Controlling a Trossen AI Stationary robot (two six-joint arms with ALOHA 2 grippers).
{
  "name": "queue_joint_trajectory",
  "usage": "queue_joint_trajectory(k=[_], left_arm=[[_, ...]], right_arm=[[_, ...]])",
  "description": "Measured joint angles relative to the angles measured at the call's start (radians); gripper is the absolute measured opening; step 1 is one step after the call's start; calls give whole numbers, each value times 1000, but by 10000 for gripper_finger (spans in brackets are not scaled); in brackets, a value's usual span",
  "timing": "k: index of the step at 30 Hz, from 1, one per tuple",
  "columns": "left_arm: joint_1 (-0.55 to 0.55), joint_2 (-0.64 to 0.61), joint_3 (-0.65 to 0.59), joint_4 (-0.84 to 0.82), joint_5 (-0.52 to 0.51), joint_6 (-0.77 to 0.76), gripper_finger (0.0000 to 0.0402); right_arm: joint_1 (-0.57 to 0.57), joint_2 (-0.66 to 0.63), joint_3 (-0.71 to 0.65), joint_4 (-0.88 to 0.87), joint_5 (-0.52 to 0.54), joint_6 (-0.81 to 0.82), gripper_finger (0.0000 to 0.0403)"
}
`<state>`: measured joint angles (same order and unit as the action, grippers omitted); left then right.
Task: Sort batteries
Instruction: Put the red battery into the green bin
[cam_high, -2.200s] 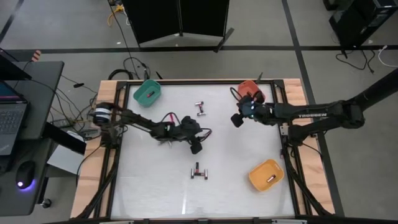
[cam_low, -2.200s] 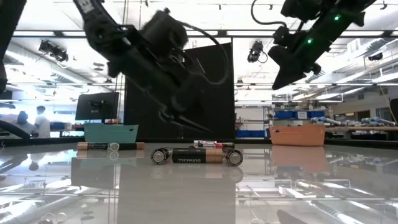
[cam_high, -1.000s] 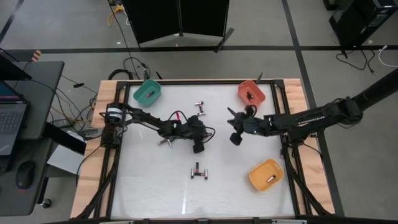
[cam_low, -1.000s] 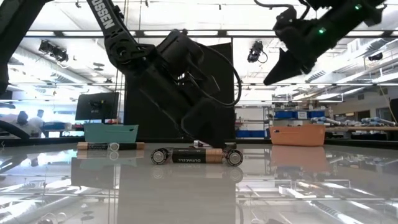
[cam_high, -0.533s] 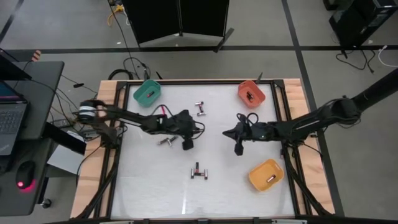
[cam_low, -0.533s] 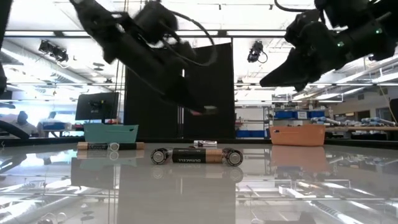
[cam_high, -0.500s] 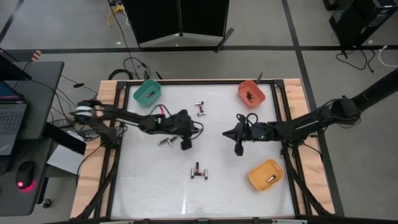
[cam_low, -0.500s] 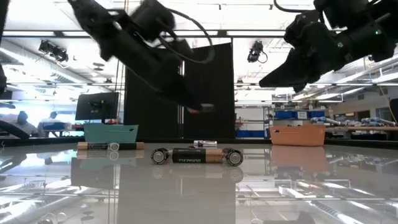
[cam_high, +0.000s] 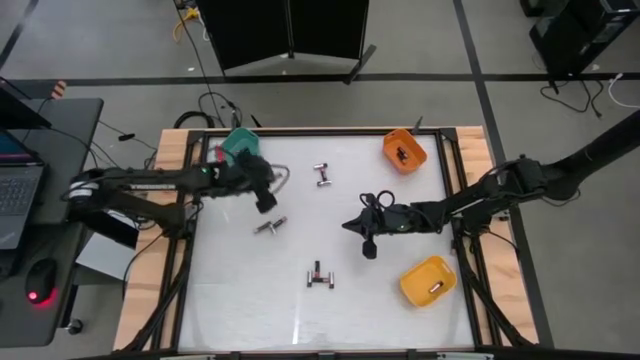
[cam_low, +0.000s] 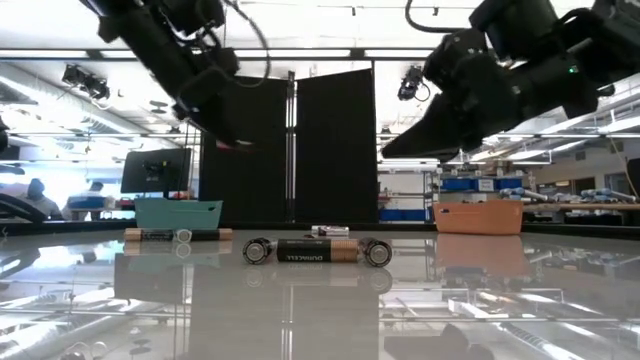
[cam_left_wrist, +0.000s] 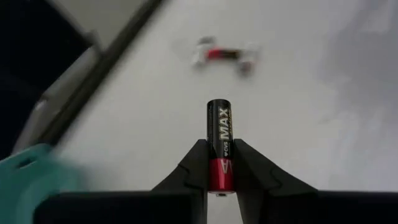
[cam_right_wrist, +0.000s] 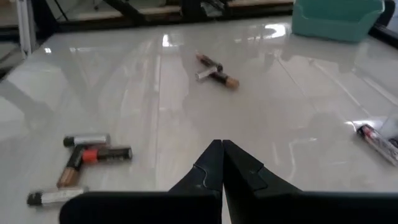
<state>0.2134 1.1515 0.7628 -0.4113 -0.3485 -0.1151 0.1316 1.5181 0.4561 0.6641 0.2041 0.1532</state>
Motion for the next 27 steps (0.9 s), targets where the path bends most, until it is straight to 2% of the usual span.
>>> queue_joint_trajectory(k=[7, 16, 22, 27], left_arm=[[253, -32, -9, -110, -34, 3, 52], [529, -17, -166, 71, 62, 29, 52], [615, 21, -198, 147, 133, 71, 52], [659, 121, -192, 241, 171, 110, 52]], right_arm=[[10, 36, 40, 1, 0, -7, 13], [13, 36, 40, 11, 1, -22, 12], [13, 35, 40, 23, 1, -25, 13], [13, 35, 40, 51, 6, -26, 12]])
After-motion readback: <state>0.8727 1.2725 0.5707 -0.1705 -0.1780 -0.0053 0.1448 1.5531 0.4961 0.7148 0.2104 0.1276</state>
